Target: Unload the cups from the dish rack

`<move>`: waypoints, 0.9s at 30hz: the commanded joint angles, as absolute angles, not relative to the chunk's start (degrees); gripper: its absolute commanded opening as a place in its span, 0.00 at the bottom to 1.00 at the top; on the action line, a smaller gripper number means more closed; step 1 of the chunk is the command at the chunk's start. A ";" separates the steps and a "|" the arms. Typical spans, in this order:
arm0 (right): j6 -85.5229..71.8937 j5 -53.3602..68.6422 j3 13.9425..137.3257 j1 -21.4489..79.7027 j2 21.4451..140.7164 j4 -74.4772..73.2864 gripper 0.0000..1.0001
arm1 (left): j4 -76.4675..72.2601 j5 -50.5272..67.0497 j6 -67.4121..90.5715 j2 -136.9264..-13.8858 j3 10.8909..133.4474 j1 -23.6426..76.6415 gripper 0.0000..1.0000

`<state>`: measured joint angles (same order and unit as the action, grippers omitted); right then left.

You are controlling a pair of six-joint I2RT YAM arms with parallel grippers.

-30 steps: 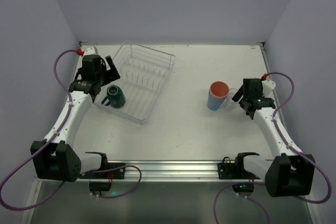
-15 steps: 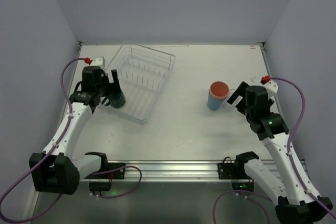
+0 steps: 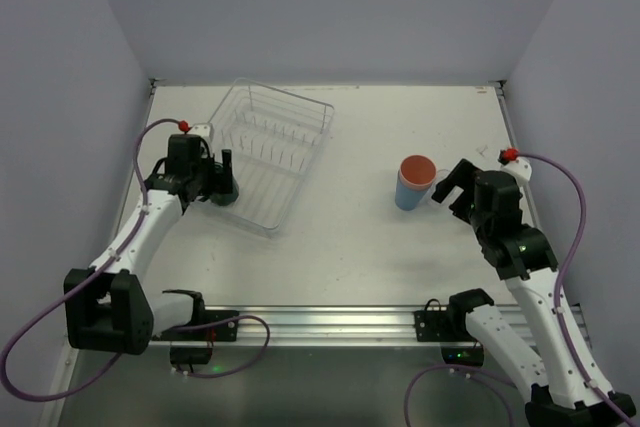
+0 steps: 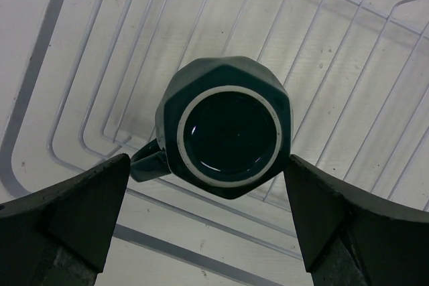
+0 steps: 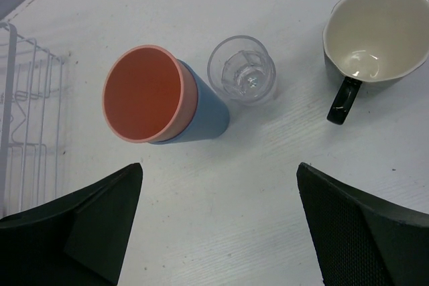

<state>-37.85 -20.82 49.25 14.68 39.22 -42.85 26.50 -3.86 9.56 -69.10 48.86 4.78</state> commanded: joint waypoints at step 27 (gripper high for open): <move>-36.91 -14.24 46.76 15.91 41.22 -37.53 0.99 | 19.25 0.62 26.97 -84.19 57.13 6.06 0.47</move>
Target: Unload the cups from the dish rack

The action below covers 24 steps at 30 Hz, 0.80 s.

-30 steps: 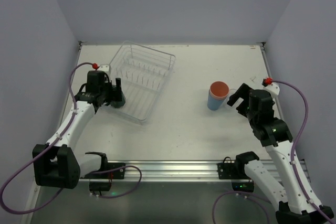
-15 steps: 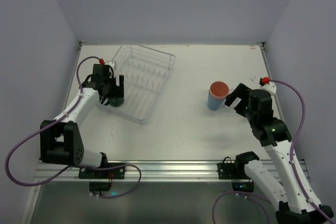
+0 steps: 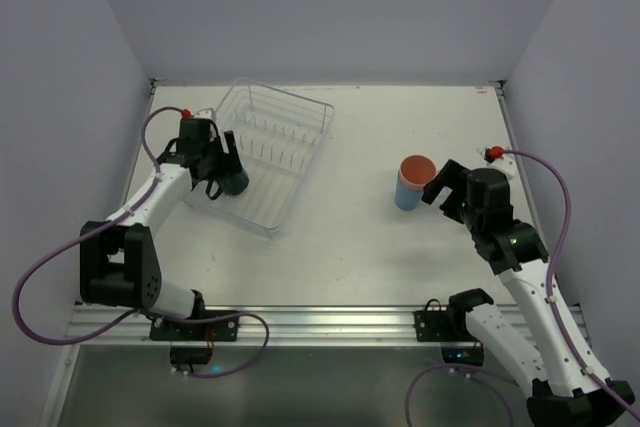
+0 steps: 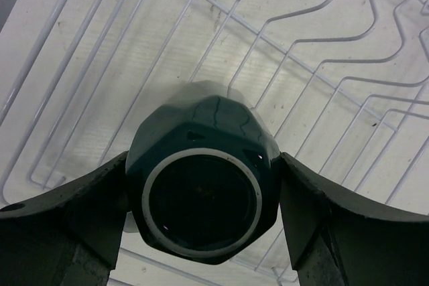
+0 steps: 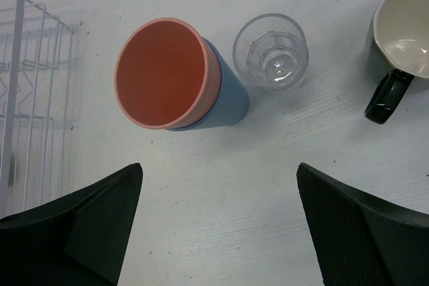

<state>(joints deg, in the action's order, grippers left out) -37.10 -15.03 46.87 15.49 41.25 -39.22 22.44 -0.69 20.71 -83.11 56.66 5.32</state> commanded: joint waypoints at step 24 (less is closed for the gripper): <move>-36.12 -12.22 45.00 16.52 43.24 -34.98 0.99 | 23.56 -1.06 6.43 -88.95 65.66 13.71 0.99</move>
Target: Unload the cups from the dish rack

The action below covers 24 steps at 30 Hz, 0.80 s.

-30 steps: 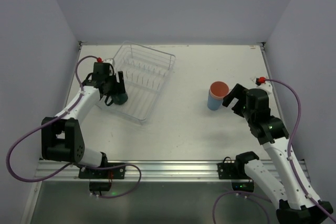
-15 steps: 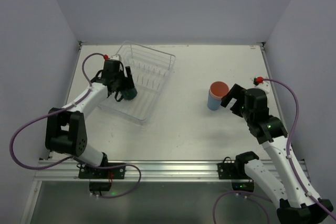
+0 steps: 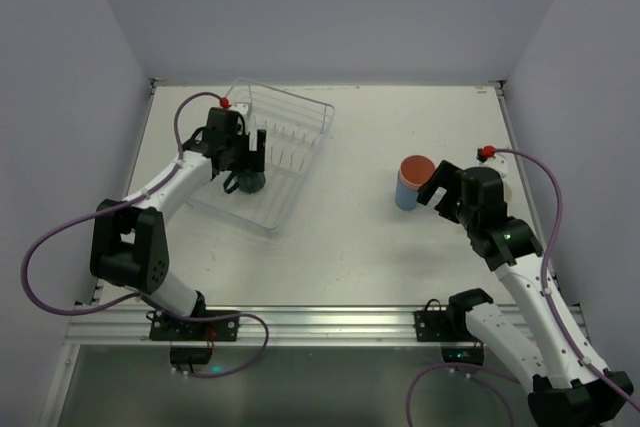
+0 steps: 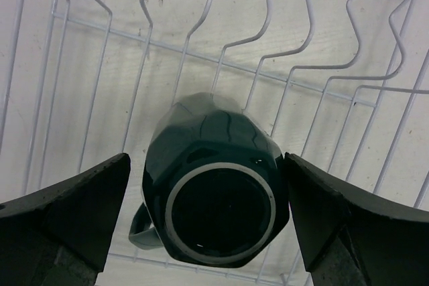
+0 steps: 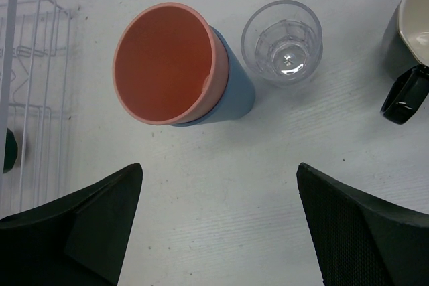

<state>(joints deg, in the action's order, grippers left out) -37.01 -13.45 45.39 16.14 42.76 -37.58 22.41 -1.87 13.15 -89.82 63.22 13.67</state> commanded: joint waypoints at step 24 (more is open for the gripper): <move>-35.60 -10.81 44.12 16.79 43.60 -34.28 0.99 | 29.09 10.72 -5.36 -93.87 70.49 11.60 0.98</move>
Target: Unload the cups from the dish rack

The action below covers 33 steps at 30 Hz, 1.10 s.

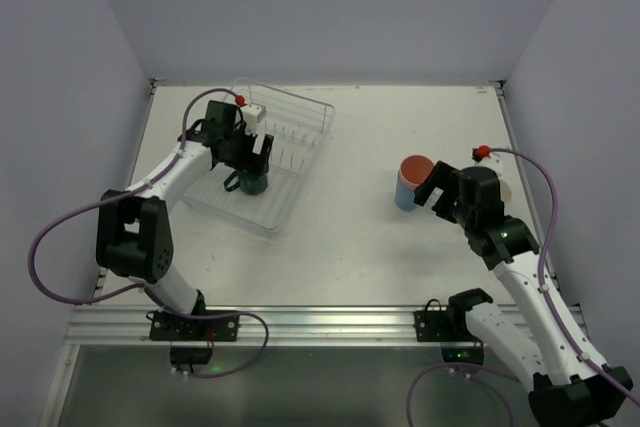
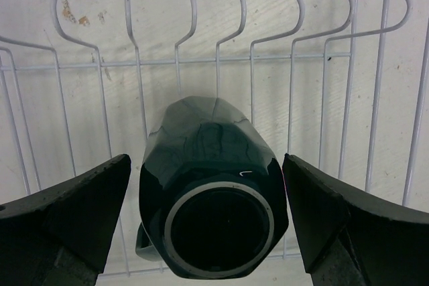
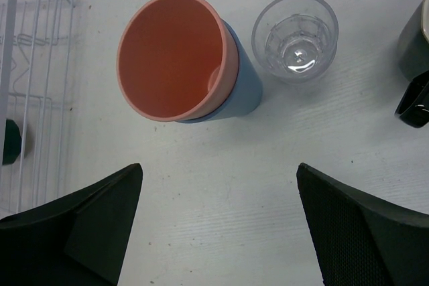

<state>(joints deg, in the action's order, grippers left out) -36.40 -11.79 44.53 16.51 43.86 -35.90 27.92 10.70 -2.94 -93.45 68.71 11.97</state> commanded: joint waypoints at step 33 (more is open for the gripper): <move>-35.86 -8.88 42.19 16.88 43.24 -32.52 0.99 | 29.71 4.84 -6.07 -96.41 69.26 13.18 0.73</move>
<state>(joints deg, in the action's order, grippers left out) -36.38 -9.41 42.59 16.51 43.70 -34.63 28.23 7.51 -5.37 -95.26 68.69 12.95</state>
